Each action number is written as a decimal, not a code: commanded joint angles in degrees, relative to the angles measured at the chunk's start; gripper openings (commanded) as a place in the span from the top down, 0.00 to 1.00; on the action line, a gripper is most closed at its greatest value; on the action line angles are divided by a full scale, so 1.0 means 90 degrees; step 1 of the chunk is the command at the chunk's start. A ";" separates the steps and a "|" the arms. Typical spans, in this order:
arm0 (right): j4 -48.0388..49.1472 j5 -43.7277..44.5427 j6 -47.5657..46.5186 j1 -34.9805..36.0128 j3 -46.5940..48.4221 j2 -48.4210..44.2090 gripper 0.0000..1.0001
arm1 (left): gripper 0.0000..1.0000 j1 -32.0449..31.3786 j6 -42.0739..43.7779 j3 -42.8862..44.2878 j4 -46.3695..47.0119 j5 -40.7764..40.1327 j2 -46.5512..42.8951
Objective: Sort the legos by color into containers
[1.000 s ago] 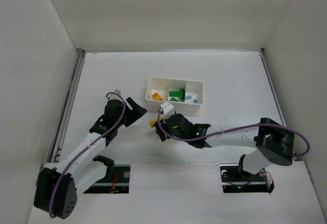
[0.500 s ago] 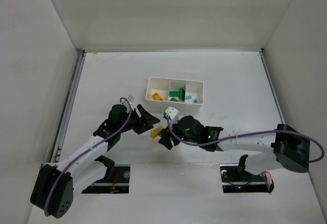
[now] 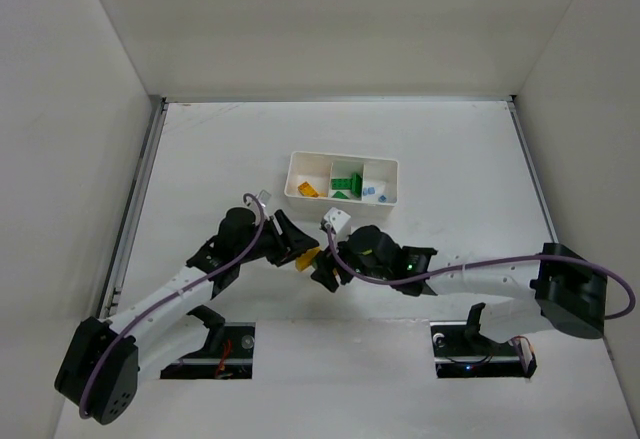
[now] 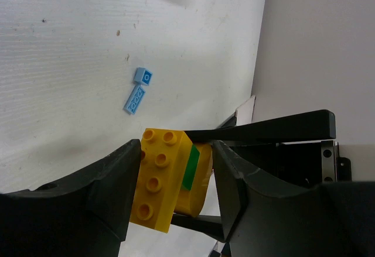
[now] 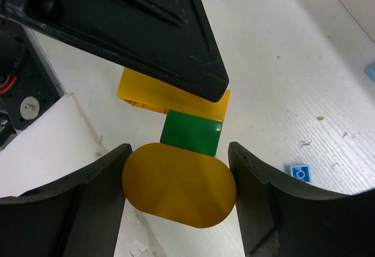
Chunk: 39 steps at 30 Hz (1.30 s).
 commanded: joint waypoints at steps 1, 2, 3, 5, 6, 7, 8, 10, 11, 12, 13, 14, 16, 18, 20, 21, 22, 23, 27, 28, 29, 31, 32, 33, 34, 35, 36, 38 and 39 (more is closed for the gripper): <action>0.0371 0.0181 -0.0121 -0.0131 0.0251 -0.0046 0.32 | 0.52 -0.0112 -0.0117 -0.0063 0.0191 0.0247 0.0036; 0.0371 0.0191 -0.0131 -0.0141 0.0241 -0.0066 0.32 | 0.52 -0.0112 -0.0107 -0.0073 0.0162 0.0208 0.0046; 0.0361 0.0201 -0.0141 -0.0151 0.0222 -0.0095 0.32 | 0.51 -0.0112 -0.0097 -0.0082 0.0161 0.0169 0.0046; 0.0312 0.0288 -0.0141 -0.0161 0.0163 -0.0173 0.32 | 0.48 -0.0054 -0.0087 -0.0092 0.0132 0.0139 0.0046; 0.0312 0.0356 -0.0151 -0.0161 0.0124 -0.0222 0.32 | 0.47 -0.0024 -0.0087 -0.0102 0.0122 0.0139 0.0046; 0.0312 0.0425 -0.0151 -0.0190 0.0085 -0.0270 0.32 | 0.46 0.0005 -0.0087 -0.0102 0.0113 0.0139 0.0046; 0.0331 0.0474 -0.0151 -0.0219 0.0037 -0.0319 0.32 | 0.44 0.0034 -0.0068 -0.0112 0.0112 0.0129 0.0046; 0.0390 0.0445 -0.0112 -0.0277 -0.0032 -0.0378 0.32 | 0.42 0.0093 -0.0039 -0.0112 0.0103 0.0042 0.0076; 0.0409 0.0445 -0.0112 -0.0287 -0.0052 -0.0388 0.32 | 0.41 0.0113 -0.0010 -0.0102 0.0103 -0.0026 0.0105; 0.0419 0.0445 -0.0112 -0.0288 -0.0052 -0.0388 0.32 | 0.41 0.0142 0.0049 -0.0083 0.0103 -0.0104 0.0134; 0.0419 0.0445 -0.0112 -0.0288 -0.0061 -0.0388 0.32 | 0.41 0.0161 0.0078 -0.0063 0.0083 -0.0173 0.0163; 0.0419 0.0445 -0.0121 -0.0288 -0.0062 -0.0378 0.32 | 0.40 0.0171 0.0088 -0.0034 0.0064 -0.0193 0.0202; 0.0419 0.0484 -0.0131 -0.0288 -0.0091 -0.0378 0.33 | 0.41 0.0171 0.0079 0.0005 0.0044 -0.0164 0.0271; 0.0448 0.0494 -0.0102 -0.0346 -0.0130 -0.0408 0.33 | 0.43 0.0133 0.0001 0.0005 0.0034 -0.0164 0.0291; 0.0497 0.0494 -0.0102 -0.0356 -0.0130 -0.0398 0.33 | 0.44 0.0132 -0.0174 -0.0034 0.0092 -0.0173 0.0261; 0.0497 0.0494 -0.0102 -0.0356 -0.0111 -0.0379 0.33 | 0.46 0.0113 -0.0311 -0.0034 0.0122 -0.0193 0.0252; 0.0497 0.0494 -0.0111 -0.0356 -0.0101 -0.0349 0.33 | 0.48 0.0093 -0.0418 -0.0043 0.0180 -0.0193 0.0223; 0.0507 0.0494 -0.0112 -0.0356 -0.0081 -0.0320 0.33 | 0.49 0.0084 -0.0535 -0.0063 0.0219 -0.0212 0.0193; 0.0605 0.0562 -0.0121 -0.0356 -0.0042 -0.0232 0.34 | 0.54 0.0035 -0.1218 -0.0141 0.0366 -0.0232 0.0086; 0.0634 0.0610 -0.0121 -0.0356 -0.0032 -0.0222 0.34 | 0.54 0.0006 -0.1365 -0.0141 0.0424 -0.0232 0.0037; 0.0654 0.0669 -0.0121 -0.0356 -0.0032 -0.0203 0.34 | 0.54 -0.0033 -0.1492 -0.0151 0.0464 -0.0232 -0.0012; 0.0731 0.0786 -0.0131 -0.0356 -0.0023 -0.0183 0.34 | 0.52 -0.0053 -0.1717 -0.0151 0.0474 -0.0232 -0.0080; 0.0780 0.0835 -0.0131 -0.0346 -0.0023 -0.0173 0.34 | 0.52 -0.0053 -0.1805 -0.0151 0.0474 -0.0232 -0.0110; 0.0829 0.0874 -0.0131 -0.0346 -0.0023 -0.0154 0.34 | 0.51 -0.0053 -0.1874 -0.0141 0.0483 -0.0232 -0.0119; 0.0888 0.0933 -0.0121 -0.0346 -0.0023 -0.0144 0.34 | 0.51 -0.0053 -0.1923 -0.0141 0.0493 -0.0232 -0.0129; 0.0927 0.0972 -0.0112 -0.0346 -0.0032 -0.0144 0.35 | 0.51 -0.0053 -0.1991 -0.0141 0.0493 -0.0222 -0.0129; 0.0995 0.1069 -0.0112 -0.0346 -0.0042 -0.0144 0.35 | 0.51 -0.0044 -0.2050 -0.0131 0.0493 -0.0213 -0.0139; 0.1093 0.1196 -0.0112 -0.0336 -0.0061 -0.0144 0.35 | 0.55 -0.0034 -0.2109 -0.0112 0.0503 -0.0251 -0.0149; 0.1132 0.1216 -0.0102 -0.0317 -0.0071 -0.0154 0.35 | 0.57 -0.0005 -0.2128 -0.0112 0.0522 -0.0261 -0.0149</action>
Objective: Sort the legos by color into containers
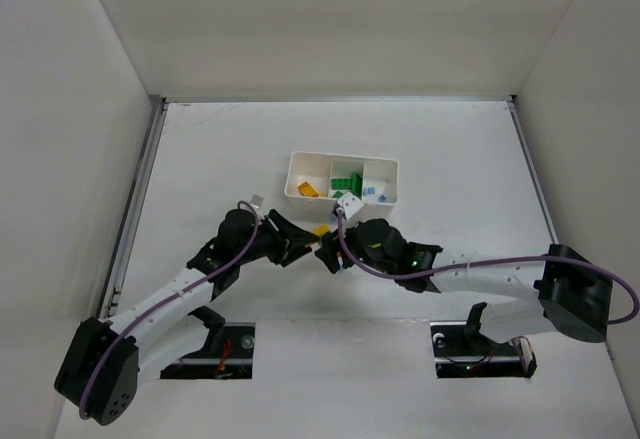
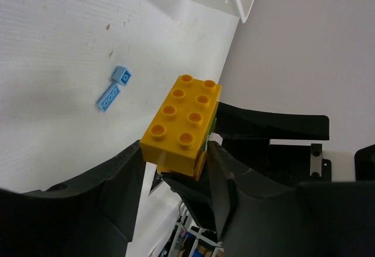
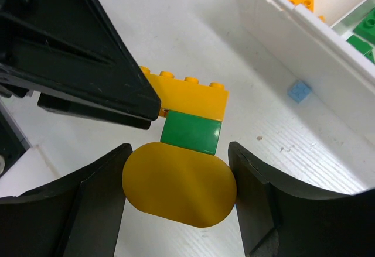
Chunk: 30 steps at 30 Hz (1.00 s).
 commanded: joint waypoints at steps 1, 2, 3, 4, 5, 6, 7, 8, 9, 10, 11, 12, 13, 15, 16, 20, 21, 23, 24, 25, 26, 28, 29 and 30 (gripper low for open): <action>0.0632 0.0330 -0.0036 0.0006 0.0031 -0.0003 0.35 | 0.60 0.0039 -0.0346 0.0022 0.0328 -0.0021 -0.0137; 0.0661 0.0330 -0.0027 0.0016 0.0021 -0.0023 0.35 | 0.62 0.0049 -0.0356 0.0031 0.0377 -0.0040 -0.0117; 0.0671 0.0340 -0.0017 0.0016 0.0001 -0.0032 0.35 | 0.65 0.0069 -0.0356 0.0051 0.0426 -0.0060 -0.0079; 0.0681 0.0340 -0.0017 0.0026 -0.0018 -0.0061 0.36 | 0.68 0.0078 -0.0356 0.0061 0.0465 -0.0108 -0.0049; 0.0681 0.0340 -0.0017 0.0026 -0.0038 -0.0091 0.37 | 0.71 0.0079 -0.0356 0.0071 0.0504 -0.0177 -0.0030; 0.0652 0.0340 0.0003 0.0026 -0.0067 -0.0120 0.38 | 0.73 0.0079 -0.0327 0.0090 0.0514 -0.0264 -0.0020; 0.0642 0.0320 0.0012 0.0026 -0.0096 -0.0159 0.39 | 0.74 0.0079 -0.0278 0.0109 0.0524 -0.0362 -0.0020; 0.0632 0.0310 0.0022 0.0026 -0.0125 -0.0198 0.39 | 0.75 0.0059 -0.0210 0.0139 0.0514 -0.0459 -0.0020; 0.0622 0.0301 0.0022 0.0026 -0.0155 -0.0237 0.39 | 0.75 0.0040 -0.0142 0.0168 0.0485 -0.0567 -0.0020; 0.0613 0.0281 0.0032 0.0026 -0.0184 -0.0267 0.39 | 0.76 0.0010 -0.0073 0.0217 0.0475 -0.0674 -0.0010; 0.0613 0.0281 0.0042 0.0026 -0.0213 -0.0296 0.39 | 0.76 -0.0028 -0.0005 0.0265 0.0475 -0.0772 0.0010; 0.0603 0.0271 0.0052 0.0026 -0.0243 -0.0315 0.39 | 0.76 -0.0087 0.0044 0.0305 0.0475 -0.0860 0.0029; 0.0603 0.0271 0.0061 0.0026 -0.0272 -0.0335 0.39 | 0.76 -0.0155 0.0083 0.0344 0.0523 -0.0948 0.0068; 0.0612 0.0271 0.0081 0.0006 -0.0301 -0.0355 0.39 | 0.76 -0.0311 0.0200 0.0432 0.0514 -0.1172 0.0117; 0.0632 0.0252 0.0091 -0.0004 -0.0321 -0.0355 0.39 | 0.77 -0.0370 0.0249 0.0451 0.0514 -0.1299 0.0137; 0.0622 0.0193 0.0110 -0.0072 -0.0340 -0.0355 0.40 | 0.80 -0.0536 0.0406 0.0549 0.0524 -0.1729 0.0088; 0.0603 0.0193 0.0110 -0.0091 -0.0341 -0.0355 0.40 | 0.81 -0.0546 0.0445 0.0559 0.0514 -0.1827 0.0030; 0.0593 0.0193 0.0110 -0.0130 -0.0379 -0.0384 0.40 | 0.82 -0.0547 0.0542 0.0578 0.0475 -0.2003 -0.0107; 0.0593 0.0193 0.0120 -0.0160 -0.0409 -0.0413 0.40 | 0.83 -0.0527 0.0591 0.0578 0.0456 -0.2090 -0.0185; 0.0593 0.0193 0.0130 -0.0170 -0.0419 -0.0433 0.40 | 0.83 -0.0508 0.0621 0.0578 0.0455 -0.2207 -0.0282; 0.0593 0.0184 0.0149 -0.0179 -0.0438 -0.0452 0.40 | 0.84 -0.0507 0.0640 0.0588 0.0465 -0.2286 -0.0332; 0.0593 0.0135 0.0179 -0.0179 -0.0438 -0.0462 0.40 | 0.84 -0.0498 0.0670 0.0608 0.0514 -0.2374 -0.0381; 0.0593 0.0135 0.0188 -0.0179 -0.0438 -0.0462 0.40 | 0.84 -0.0488 0.0679 0.0646 0.0524 -0.2433 -0.0400; 0.0593 0.0135 0.0198 -0.0179 -0.0438 -0.0462 0.40 | 0.85 -0.0478 0.0699 0.0666 0.0553 -0.2472 -0.0400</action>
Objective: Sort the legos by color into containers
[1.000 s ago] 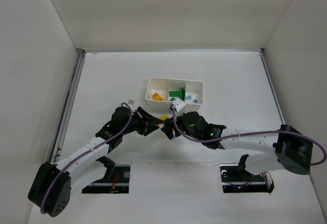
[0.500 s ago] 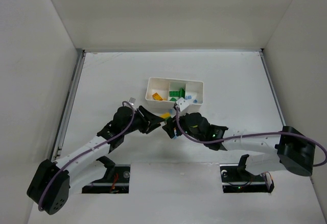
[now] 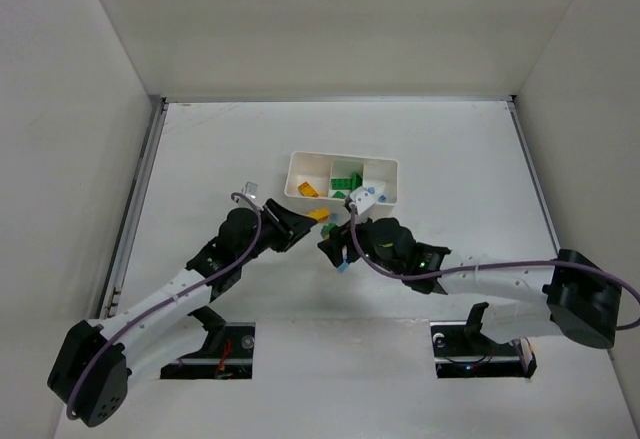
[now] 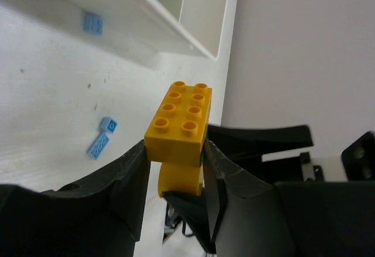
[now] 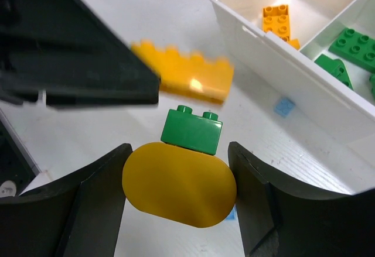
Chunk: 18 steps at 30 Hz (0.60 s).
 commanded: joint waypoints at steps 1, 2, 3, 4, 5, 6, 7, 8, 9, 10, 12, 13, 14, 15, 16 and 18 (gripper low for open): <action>-0.0058 -0.0060 0.0021 -0.0017 -0.0130 -0.0142 0.40 | 0.85 0.0112 0.0157 0.0399 0.0361 -0.0879 -0.0141; -0.0058 -0.0060 0.0021 -0.0017 -0.0139 -0.0132 0.40 | 0.85 0.0112 0.0167 0.0409 0.0439 -0.0918 -0.0121; -0.0058 -0.0060 0.0031 -0.0017 -0.0149 -0.0141 0.40 | 0.85 0.0112 0.0167 0.0409 0.0536 -0.0947 -0.0102; -0.0058 -0.0050 0.0050 -0.0017 -0.0149 -0.0161 0.40 | 0.86 0.0112 0.0158 0.0409 0.0624 -0.0996 -0.0082; -0.0058 -0.0050 0.0079 -0.0017 -0.0169 -0.0190 0.40 | 0.86 0.0102 0.0128 0.0409 0.0732 -0.1054 -0.0053; -0.0058 -0.0050 0.0089 -0.0017 -0.0178 -0.0229 0.40 | 0.86 0.0093 0.0119 0.0399 0.0820 -0.1103 -0.0024; -0.0058 -0.0040 0.0099 -0.0017 -0.0198 -0.0278 0.40 | 0.86 0.0093 0.0118 0.0399 0.0908 -0.1142 0.0015; -0.0058 -0.0030 0.0118 -0.0017 -0.0217 -0.0327 0.40 | 0.86 0.0093 0.0147 0.0428 0.0976 -0.1143 0.0083; -0.0058 -0.0030 0.0138 -0.0017 -0.0227 -0.0375 0.40 | 0.86 0.0093 0.0177 0.0487 0.1025 -0.1124 0.0181; -0.0058 -0.0021 0.0157 -0.0017 -0.0247 -0.0424 0.40 | 0.86 0.0112 0.0206 0.0555 0.1064 -0.1085 0.0288; -0.0058 0.0018 0.0167 -0.0046 -0.0276 -0.0503 0.39 | 0.86 0.0170 0.0381 0.0692 0.1113 -0.1075 0.0493; -0.0058 0.0018 0.0206 -0.0085 -0.0305 -0.0571 0.39 | 0.86 0.0209 0.0508 0.0770 0.1143 -0.1075 0.0601; -0.0058 0.0028 0.0235 -0.0104 -0.0335 -0.0629 0.39 | 0.86 0.0239 0.0606 0.0857 0.1162 -0.1075 0.0718; -0.0058 0.0048 0.0274 -0.0134 -0.0364 -0.0698 0.39 | 0.85 0.0258 0.0713 0.0945 0.1162 -0.1075 0.0845; -0.0058 0.0057 0.0304 -0.0153 -0.0383 -0.0766 0.39 | 0.85 0.0297 0.0849 0.1052 0.1172 -0.1113 0.0991; -0.0058 0.0067 0.0333 -0.0173 -0.0432 -0.0903 0.39 | 0.85 0.0375 0.1065 0.1258 0.1172 -0.1172 0.1313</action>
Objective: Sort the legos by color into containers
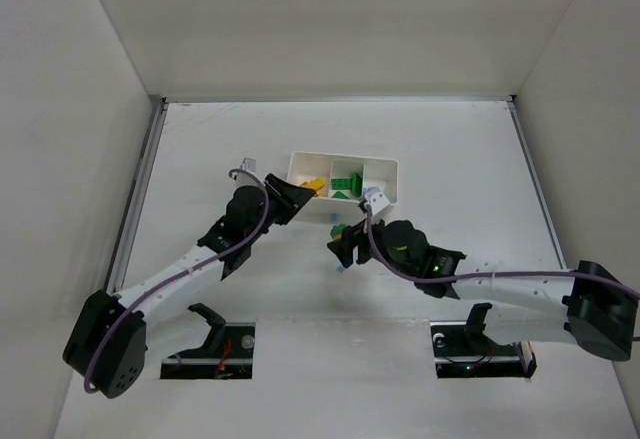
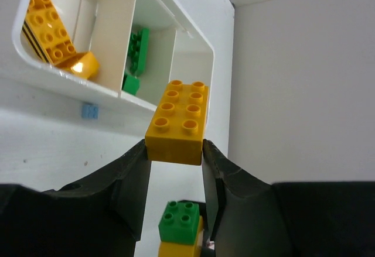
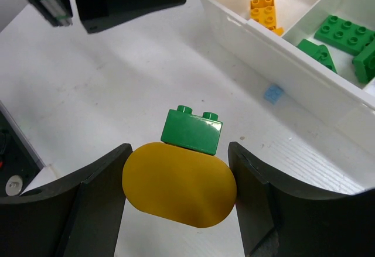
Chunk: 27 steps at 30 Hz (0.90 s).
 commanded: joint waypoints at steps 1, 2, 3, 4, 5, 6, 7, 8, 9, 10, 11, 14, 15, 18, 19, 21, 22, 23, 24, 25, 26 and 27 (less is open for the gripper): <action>0.0192 0.0084 0.0154 -0.0098 -0.0085 -0.0296 0.39 | 0.85 0.0157 0.0538 0.0593 0.0431 -0.0174 0.0432; 0.0163 0.0094 0.0173 -0.0136 -0.0095 -0.0364 0.39 | 0.84 0.0215 0.0607 0.0700 0.0431 -0.0203 0.0627; 0.0124 0.0094 0.0202 -0.0185 -0.0105 -0.0404 0.39 | 0.84 0.0264 0.0646 0.0808 0.0431 -0.0232 0.0813; 0.0104 0.0084 0.0222 -0.0234 -0.0105 -0.0433 0.39 | 0.83 0.0313 0.0695 0.0915 0.0431 -0.0233 0.0999; 0.0104 0.0055 0.0251 -0.0293 -0.0114 -0.0462 0.39 | 0.82 0.0372 0.0724 0.1022 0.0431 -0.0233 0.1174; 0.0104 0.0026 0.0280 -0.0341 -0.0124 -0.0472 0.39 | 0.79 0.0421 0.0754 0.1130 0.0431 -0.0213 0.1350; 0.0124 -0.0003 0.0300 -0.0381 -0.0124 -0.0482 0.39 | 0.74 0.0450 0.0802 0.1266 0.0441 -0.0155 0.1536; 0.0143 -0.0042 0.0320 -0.0410 -0.0124 -0.0482 0.39 | 0.69 0.0460 0.0832 0.1326 0.0441 -0.0126 0.1615; 0.0163 -0.0081 0.0329 -0.0430 -0.0115 -0.0463 0.39 | 0.63 0.0479 0.0851 0.1394 0.0451 -0.0096 0.1683; 0.0173 -0.0130 0.0349 -0.0469 -0.0095 -0.0433 0.39 | 0.57 0.0480 0.0890 0.1453 0.0451 -0.0086 0.1723; 0.0192 -0.0169 0.0359 -0.0498 -0.0085 -0.0414 0.39 | 0.52 0.0480 0.0910 0.1482 0.0432 -0.0077 0.1733; 0.0260 -0.0393 0.0320 -0.0605 -0.0056 -0.0365 0.39 | 0.44 0.0450 0.0949 0.1473 0.0305 0.0001 0.1577; 0.0280 -0.0471 0.0310 -0.0635 -0.0027 -0.0355 0.39 | 0.43 0.0431 0.0949 0.1434 0.0218 0.0050 0.1490; 0.0348 -0.0696 0.0184 -0.0674 0.0012 -0.0365 0.39 | 0.43 0.0343 0.0910 0.1317 -0.0299 0.0332 0.1138; 0.0387 -0.0823 0.0057 -0.0674 0.0022 -0.0384 0.38 | 0.45 0.0295 0.0900 0.1268 -0.0475 0.0527 0.1031; 0.0300 -0.1203 -0.0235 -0.0654 0.0042 -0.0433 0.38 | 0.48 0.0226 0.0832 0.1132 -0.0720 0.1083 0.0845; 0.0242 -0.1369 -0.0314 -0.0683 0.0051 -0.0472 0.38 | 0.48 0.0206 0.0764 0.1034 -0.0818 0.1434 0.0757; 0.0241 -0.1516 -0.0354 -0.0713 0.0051 -0.0521 0.38 | 0.48 0.0216 0.0686 0.0898 -0.0886 0.1747 0.0669; 0.0251 -0.1633 -0.0393 -0.0742 0.0051 -0.0569 0.38 | 0.48 0.0274 0.0579 0.0742 -0.0926 0.2059 0.0552; 0.0222 -0.1741 -0.0412 -0.0762 0.0071 -0.0609 0.38 | 0.48 0.0333 0.0452 0.0557 -0.0936 0.2333 0.0416; 0.0212 -0.1838 -0.0413 -0.0772 0.0100 -0.0619 0.38 | 0.48 0.0430 0.0325 0.0352 -0.0936 0.2568 0.0250; 0.0183 -0.1946 -0.0442 -0.0772 0.0149 -0.0619 0.39 | 0.48 0.0537 0.0228 0.0166 -0.0907 0.2783 0.0084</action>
